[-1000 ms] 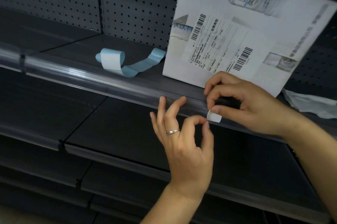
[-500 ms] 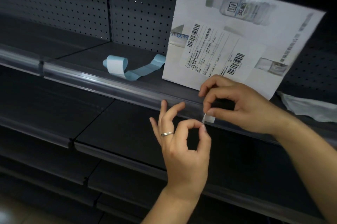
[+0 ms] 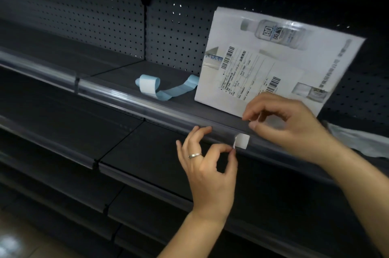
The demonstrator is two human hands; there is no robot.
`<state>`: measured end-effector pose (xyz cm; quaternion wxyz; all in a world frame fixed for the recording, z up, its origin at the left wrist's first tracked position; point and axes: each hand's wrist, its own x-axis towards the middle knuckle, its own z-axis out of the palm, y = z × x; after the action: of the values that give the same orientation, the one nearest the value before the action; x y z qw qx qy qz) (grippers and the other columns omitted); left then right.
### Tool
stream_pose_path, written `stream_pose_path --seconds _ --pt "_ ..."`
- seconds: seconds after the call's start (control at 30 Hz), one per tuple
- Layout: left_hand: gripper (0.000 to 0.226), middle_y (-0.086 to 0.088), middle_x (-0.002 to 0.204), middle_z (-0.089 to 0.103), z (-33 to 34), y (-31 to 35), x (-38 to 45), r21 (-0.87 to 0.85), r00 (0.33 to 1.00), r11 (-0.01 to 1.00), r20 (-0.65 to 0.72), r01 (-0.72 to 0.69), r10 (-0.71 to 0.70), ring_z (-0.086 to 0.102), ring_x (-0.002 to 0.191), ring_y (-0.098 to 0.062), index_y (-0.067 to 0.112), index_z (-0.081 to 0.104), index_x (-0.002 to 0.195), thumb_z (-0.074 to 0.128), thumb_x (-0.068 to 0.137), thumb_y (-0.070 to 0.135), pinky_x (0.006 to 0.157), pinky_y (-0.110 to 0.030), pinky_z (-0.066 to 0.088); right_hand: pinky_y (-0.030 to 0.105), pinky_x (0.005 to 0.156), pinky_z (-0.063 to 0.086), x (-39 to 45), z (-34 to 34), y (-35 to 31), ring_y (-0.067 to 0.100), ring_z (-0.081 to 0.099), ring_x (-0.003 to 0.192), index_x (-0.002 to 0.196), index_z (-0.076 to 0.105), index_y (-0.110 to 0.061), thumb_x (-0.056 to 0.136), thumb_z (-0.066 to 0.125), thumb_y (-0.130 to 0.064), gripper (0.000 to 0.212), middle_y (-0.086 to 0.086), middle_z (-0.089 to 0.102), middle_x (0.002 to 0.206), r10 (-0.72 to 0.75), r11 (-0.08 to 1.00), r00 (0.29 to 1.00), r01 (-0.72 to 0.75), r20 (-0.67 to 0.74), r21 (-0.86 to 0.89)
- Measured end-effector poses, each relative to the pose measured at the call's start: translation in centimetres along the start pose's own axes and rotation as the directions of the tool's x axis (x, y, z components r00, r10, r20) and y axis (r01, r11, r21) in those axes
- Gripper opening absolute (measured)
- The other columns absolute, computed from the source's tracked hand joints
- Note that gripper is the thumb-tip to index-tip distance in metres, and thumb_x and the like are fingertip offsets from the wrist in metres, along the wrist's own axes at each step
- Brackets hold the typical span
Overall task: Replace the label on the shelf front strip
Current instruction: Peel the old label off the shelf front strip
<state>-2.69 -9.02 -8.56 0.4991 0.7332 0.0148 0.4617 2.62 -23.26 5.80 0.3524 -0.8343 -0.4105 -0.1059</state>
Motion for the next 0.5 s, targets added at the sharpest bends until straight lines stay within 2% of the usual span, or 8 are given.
stream_pose_path --seconds 0.07,0.17,0.27,0.37,0.5 --pt "0.010 0.003 0.138 0.054 0.0 0.4 0.0 0.012 1.000 1.000 -0.002 0.010 -0.010 0.041 0.146 -0.016 0.026 0.074 0.088 0.080 0.080 0.030 0.128 -0.061 0.015 0.028 0.084 0.052 -0.5 0.3 -0.1 0.017 0.065 0.096 0.098 0.076 -0.015 0.086 0.077 -0.001 0.018 0.000 0.066 0.100 -0.044 0.994 0.996 0.052 0.076 -0.098" --pt "0.021 0.004 0.138 0.052 0.0 0.9 0.0 0.038 1.000 0.999 0.003 0.013 -0.013 0.040 0.146 -0.015 0.027 0.073 0.094 0.080 0.078 0.039 0.129 -0.057 0.012 0.035 0.084 0.052 -0.8 0.8 0.5 0.015 0.063 0.098 0.100 0.076 -0.019 0.085 0.079 -0.007 0.020 -0.005 0.061 0.100 -0.061 0.974 0.993 0.081 0.099 -0.211" --pt "0.012 0.004 0.134 0.055 0.2 1.2 0.2 0.034 0.999 0.999 -0.025 0.035 -0.034 0.045 0.142 -0.018 0.026 0.075 0.089 0.079 0.081 0.034 0.128 -0.059 0.013 0.034 0.082 0.051 -0.5 1.0 0.6 0.014 0.061 0.097 0.102 0.077 -0.023 0.087 0.077 -0.017 0.016 -0.007 0.058 0.099 -0.065 0.970 0.992 0.088 0.106 -0.227" --pt "0.004 0.003 0.131 0.058 0.3 1.3 0.1 0.050 0.998 0.998 -0.050 0.031 -0.029 0.051 0.137 -0.019 0.024 0.077 0.087 0.078 0.083 0.026 0.128 -0.060 0.015 0.032 0.083 0.051 0.1 1.0 0.4 0.012 0.059 0.097 0.101 0.077 -0.025 0.087 0.077 -0.015 0.016 -0.009 0.055 0.099 -0.085 0.953 0.982 0.129 0.167 -0.273" --pt "0.001 0.006 0.120 0.060 0.4 1.5 -0.2 0.055 0.996 0.998 -0.083 0.019 -0.015 0.054 0.123 -0.008 0.024 0.076 0.085 0.076 0.084 0.024 0.127 -0.057 0.019 0.037 0.077 0.050 0.5 0.7 0.1 0.010 0.056 0.091 0.089 0.074 -0.027 0.087 0.076 -0.015 0.013 -0.012 0.054 0.094 -0.139 0.906 0.963 0.217 0.230 -0.363"
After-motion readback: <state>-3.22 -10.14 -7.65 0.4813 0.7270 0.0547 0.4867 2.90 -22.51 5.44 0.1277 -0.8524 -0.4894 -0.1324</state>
